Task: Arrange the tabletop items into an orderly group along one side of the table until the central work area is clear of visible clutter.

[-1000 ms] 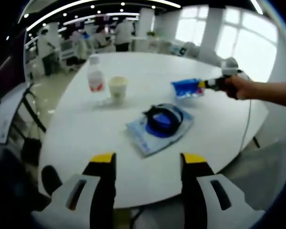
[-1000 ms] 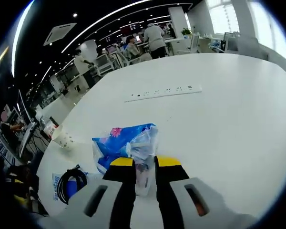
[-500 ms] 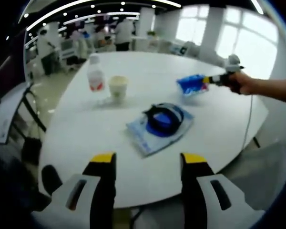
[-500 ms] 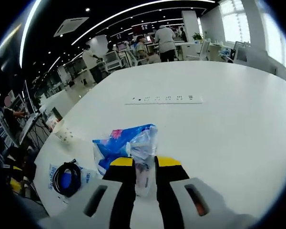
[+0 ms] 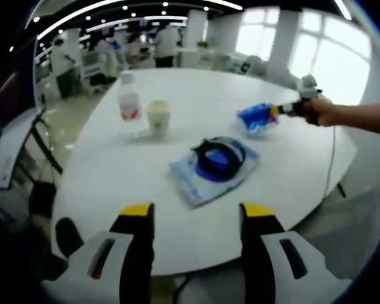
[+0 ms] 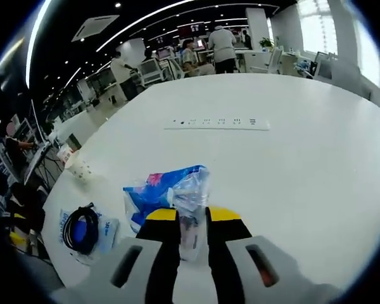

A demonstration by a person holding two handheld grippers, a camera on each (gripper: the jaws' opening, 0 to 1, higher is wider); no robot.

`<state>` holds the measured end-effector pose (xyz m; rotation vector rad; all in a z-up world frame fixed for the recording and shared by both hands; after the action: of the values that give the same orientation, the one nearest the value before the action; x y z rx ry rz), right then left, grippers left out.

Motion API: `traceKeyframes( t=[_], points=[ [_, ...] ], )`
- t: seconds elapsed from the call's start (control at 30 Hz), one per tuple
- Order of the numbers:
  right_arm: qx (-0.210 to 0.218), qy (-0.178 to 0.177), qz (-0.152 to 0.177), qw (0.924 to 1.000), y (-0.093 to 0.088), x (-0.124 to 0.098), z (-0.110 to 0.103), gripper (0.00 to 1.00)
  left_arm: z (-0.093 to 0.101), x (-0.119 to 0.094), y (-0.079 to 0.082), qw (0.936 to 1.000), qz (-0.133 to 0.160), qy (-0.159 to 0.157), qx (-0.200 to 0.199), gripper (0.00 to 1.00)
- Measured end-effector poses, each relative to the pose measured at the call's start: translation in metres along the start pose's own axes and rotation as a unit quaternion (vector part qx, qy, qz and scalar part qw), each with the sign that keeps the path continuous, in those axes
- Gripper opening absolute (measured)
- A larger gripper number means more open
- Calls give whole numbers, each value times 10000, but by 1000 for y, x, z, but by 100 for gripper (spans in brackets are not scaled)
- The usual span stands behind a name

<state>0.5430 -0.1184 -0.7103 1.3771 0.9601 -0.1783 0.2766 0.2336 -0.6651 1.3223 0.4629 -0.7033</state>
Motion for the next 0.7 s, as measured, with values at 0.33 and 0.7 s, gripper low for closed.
traceKeyframes(
  t=[0.33, 0.7],
  points=[
    [-321, -173, -373, 9986, -14, 6, 13, 14, -1, -1, 0, 10000, 13, 27, -56, 50],
    [-248, -175, -403, 9987, -16, 11, 14, 8, 0, -1, -1, 10000, -47, 34, -8, 50]
  ],
)
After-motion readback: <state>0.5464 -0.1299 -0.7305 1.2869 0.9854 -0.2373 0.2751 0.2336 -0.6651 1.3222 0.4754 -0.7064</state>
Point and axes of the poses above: the point that each gripper's makers call its tool centre point, and the gripper's own axes: x roughly forward along the fingers, z roughly to its right, y roughly out of its top, the point moved 5 cm from there along -x, roughly backward along the fingers, and after that the axes turned 6 degrees about -x, right-handed, at the moved point
